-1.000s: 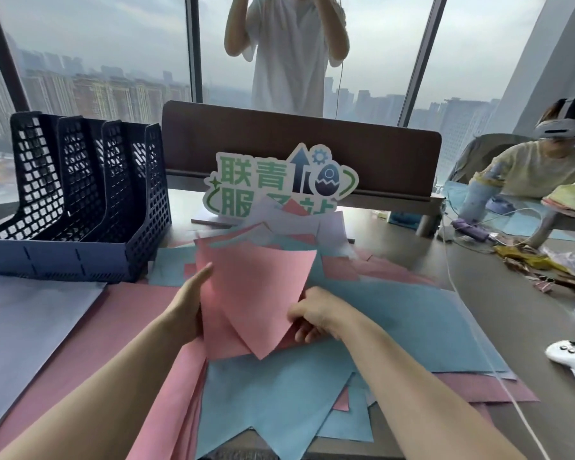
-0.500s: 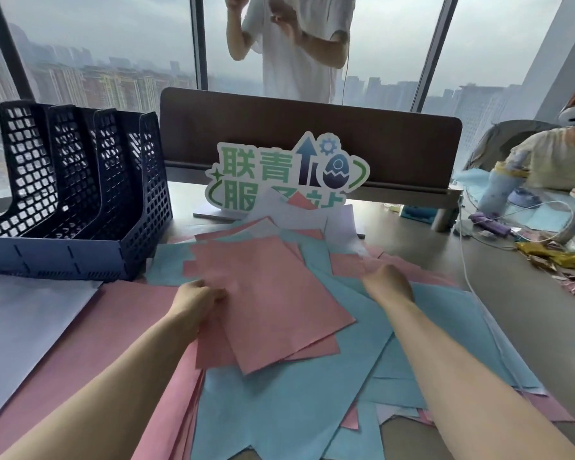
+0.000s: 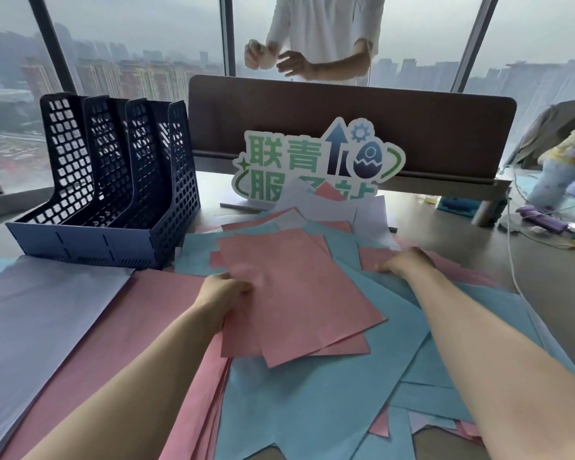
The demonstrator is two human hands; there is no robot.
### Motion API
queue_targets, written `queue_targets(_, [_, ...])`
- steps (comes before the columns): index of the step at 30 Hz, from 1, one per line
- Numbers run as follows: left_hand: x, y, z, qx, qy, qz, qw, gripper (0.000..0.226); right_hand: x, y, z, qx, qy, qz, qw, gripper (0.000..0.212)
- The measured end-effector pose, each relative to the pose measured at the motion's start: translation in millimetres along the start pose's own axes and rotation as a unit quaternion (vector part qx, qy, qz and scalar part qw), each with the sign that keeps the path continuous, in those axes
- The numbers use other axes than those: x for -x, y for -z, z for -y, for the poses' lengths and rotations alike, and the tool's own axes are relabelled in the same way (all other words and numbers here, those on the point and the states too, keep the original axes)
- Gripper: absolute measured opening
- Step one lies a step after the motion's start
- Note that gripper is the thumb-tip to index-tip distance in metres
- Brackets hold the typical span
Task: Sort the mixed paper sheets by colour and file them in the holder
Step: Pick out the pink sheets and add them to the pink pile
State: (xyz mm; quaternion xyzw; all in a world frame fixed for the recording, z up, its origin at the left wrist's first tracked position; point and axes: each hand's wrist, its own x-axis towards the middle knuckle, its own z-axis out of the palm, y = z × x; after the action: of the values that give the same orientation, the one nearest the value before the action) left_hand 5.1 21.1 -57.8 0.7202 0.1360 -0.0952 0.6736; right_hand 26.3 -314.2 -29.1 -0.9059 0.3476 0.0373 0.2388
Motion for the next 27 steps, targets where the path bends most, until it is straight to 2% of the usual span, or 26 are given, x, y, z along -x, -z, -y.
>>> queue_targets(3, [0,0,0,-0.005,0.004,0.000,1.000,0.016,-3,-3,3,0.000,0.000,-0.002,1.000,0.060])
queue_targets(7, [-2,1,0,-0.010,0.008,-0.003,1.000,0.015,-12,-5,9,0.026,-0.010,0.007,1.000,0.034])
queue_targets(10, [-4,2,1,-0.006,0.008,-0.003,1.000,0.015,-17,-6,8,-0.012,-0.008,-0.003,1.000,0.033])
queue_targets(12, [-4,2,1,-0.006,0.007,-0.003,1.000,0.014,-22,-3,2,-0.041,0.017,-0.058,0.997,0.034])
queue_targets(14, [-5,2,2,-0.005,0.005,-0.001,1.000,0.013,-20,4,-3,-0.064,0.075,-0.158,0.983,0.027])
queue_targets(17, [-5,3,1,0.002,0.008,-0.002,1.000,0.015,-4,22,0,-0.133,0.157,-0.303,0.930,0.026])
queue_targets(21, [-1,5,-1,0.018,0.005,0.011,1.000,0.017,23,55,22,-0.245,0.230,-0.433,0.836,0.025])
queue_targets(24, [3,7,0,0.028,-0.015,0.025,0.999,0.020,47,83,43,-0.285,0.335,-0.486,0.755,0.023])
queue_targets(27, [7,8,0,0.039,-0.033,0.039,0.998,0.025,83,104,71,-0.266,0.442,-0.502,0.694,0.021])
